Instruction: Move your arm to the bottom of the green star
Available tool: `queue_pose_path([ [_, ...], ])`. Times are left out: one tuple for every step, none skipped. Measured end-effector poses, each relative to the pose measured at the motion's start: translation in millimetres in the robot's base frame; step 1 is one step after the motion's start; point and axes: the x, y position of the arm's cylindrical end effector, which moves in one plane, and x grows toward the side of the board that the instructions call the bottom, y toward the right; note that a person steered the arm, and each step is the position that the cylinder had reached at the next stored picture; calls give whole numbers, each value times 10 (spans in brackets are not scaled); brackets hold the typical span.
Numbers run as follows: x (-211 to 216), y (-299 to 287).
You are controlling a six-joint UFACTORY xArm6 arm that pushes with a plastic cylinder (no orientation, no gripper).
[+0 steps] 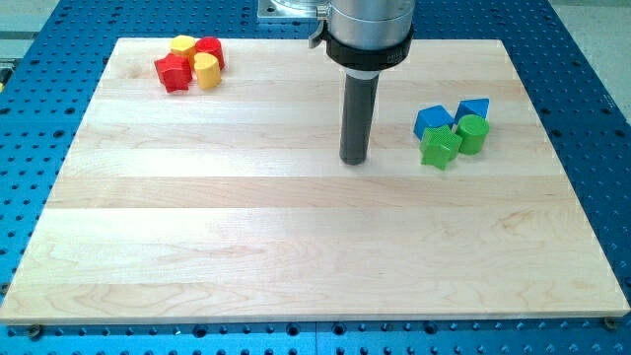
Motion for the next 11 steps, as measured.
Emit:
queue_pose_path([
  [0,15],
  [0,16],
  [-1,25],
  [-1,38],
  [-1,23],
  [-1,-872],
  [77,-1176],
  [620,-721],
  [1116,283],
  [891,1625],
  [143,2378],
])
